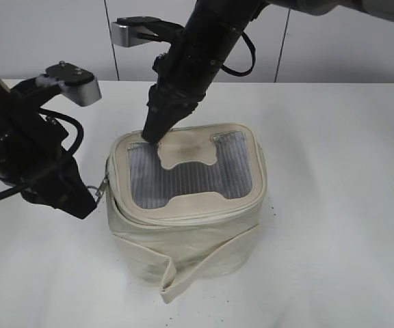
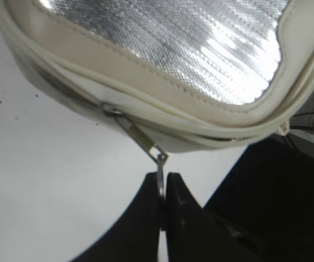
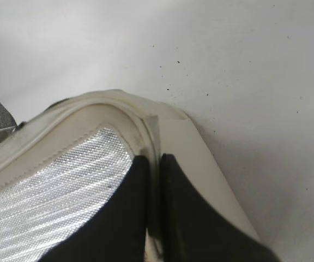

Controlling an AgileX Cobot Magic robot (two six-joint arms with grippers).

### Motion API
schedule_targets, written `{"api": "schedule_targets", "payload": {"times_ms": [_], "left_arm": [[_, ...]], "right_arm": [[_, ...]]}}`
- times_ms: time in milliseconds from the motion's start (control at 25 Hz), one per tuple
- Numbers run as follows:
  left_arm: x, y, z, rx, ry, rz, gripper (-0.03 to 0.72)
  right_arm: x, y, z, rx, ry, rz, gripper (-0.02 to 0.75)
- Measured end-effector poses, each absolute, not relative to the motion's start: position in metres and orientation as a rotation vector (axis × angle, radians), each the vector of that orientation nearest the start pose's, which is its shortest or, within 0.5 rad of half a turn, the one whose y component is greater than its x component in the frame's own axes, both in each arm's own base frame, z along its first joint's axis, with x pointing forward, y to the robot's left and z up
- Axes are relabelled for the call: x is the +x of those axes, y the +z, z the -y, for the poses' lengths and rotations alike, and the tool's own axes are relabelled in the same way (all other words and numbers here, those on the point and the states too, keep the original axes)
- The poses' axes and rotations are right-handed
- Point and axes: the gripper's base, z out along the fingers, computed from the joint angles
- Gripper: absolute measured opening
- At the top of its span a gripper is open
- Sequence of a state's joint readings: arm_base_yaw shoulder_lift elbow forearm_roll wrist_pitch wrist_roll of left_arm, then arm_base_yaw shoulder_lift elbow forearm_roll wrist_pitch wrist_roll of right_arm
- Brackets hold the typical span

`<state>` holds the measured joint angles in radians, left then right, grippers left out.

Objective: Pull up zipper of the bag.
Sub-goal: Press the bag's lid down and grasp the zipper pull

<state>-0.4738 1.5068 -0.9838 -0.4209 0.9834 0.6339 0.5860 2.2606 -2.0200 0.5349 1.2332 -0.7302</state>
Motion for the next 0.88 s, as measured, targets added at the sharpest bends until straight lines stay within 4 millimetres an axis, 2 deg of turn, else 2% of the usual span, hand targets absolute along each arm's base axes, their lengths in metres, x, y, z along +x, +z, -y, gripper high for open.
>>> {"api": "schedule_targets", "payload": {"times_ms": [280, 560, 680, 880], "left_arm": [[0.224, 0.240, 0.154, 1.203, -0.598, -2.659, -0.002], [0.200, 0.229, 0.151, 1.098, -0.637, -2.639, -0.002], [0.177, 0.227, 0.160, 1.123, -0.765, -2.666, -0.002], [0.165, 0.230, 0.180, 1.041, -0.813, -2.637, -0.002]], "right_arm": [[0.376, 0.224, -0.302, -1.574, 0.734, -2.350, 0.035], [0.375, 0.227, -0.307, -1.580, 0.733, -2.329, 0.035], [0.379, 0.229, -0.304, -1.571, 0.698, -2.334, 0.034], [0.380, 0.229, -0.303, -1.557, 0.691, -2.344, 0.032]]}}
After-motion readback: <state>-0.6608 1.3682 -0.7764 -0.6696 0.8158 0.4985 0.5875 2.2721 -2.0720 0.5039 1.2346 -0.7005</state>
